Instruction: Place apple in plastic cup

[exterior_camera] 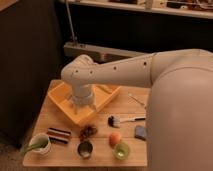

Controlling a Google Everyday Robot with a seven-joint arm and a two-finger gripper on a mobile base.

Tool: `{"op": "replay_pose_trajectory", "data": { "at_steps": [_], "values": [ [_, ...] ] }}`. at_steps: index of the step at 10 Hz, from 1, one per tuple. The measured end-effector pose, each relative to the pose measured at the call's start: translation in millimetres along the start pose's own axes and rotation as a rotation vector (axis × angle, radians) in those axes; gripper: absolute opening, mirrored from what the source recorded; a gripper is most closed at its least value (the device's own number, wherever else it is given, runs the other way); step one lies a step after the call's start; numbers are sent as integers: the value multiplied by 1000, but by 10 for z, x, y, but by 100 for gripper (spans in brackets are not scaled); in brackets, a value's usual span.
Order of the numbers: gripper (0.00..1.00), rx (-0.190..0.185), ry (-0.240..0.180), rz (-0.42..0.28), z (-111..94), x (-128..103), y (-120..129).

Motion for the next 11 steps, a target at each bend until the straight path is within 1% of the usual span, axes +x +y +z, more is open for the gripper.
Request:
{"op": "replay_pose_trajectory", "data": {
  "at_steps": [9,11],
  "values": [
    [65,0,0,0,0,1,1],
    [65,-3,-2,-5,-29,9,3]
  ]
}}
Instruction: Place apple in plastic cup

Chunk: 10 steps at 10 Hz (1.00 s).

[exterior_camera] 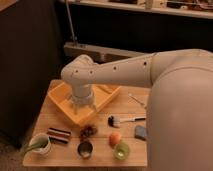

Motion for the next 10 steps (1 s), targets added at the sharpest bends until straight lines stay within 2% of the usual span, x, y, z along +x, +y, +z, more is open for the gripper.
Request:
{"op": "replay_pose_trajectory", "data": {
  "at_steps": [2,5,6,8,10],
  "values": [
    [65,-6,3,-5,-116,61,-120],
    [65,-42,-11,-3,-357,185,-518],
    [65,-56,-18,-2,-436,225,-733],
    [65,-58,-14,12,-459,264,-1038],
    [65,-52,25,62,-343,348,-1385]
  ]
}}
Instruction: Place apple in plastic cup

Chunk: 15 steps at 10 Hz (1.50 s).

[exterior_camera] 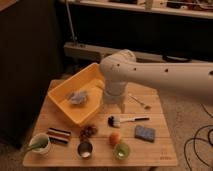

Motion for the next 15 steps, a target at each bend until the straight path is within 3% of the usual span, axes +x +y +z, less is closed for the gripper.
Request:
{"op": "replay_pose_trajectory", "data": {
  "at_steps": [2,5,7,10,12,15],
  "values": [
    [65,1,34,71,246,67,-402],
    [65,-45,72,145,663,80,-612],
    [65,-95,94,150,850,39,-512],
    [65,-144,123,137,1112,13,-89],
    [65,-135,156,141,1205,110,-22],
    [65,-95,199,154,1203,477,-127]
  ]
}}
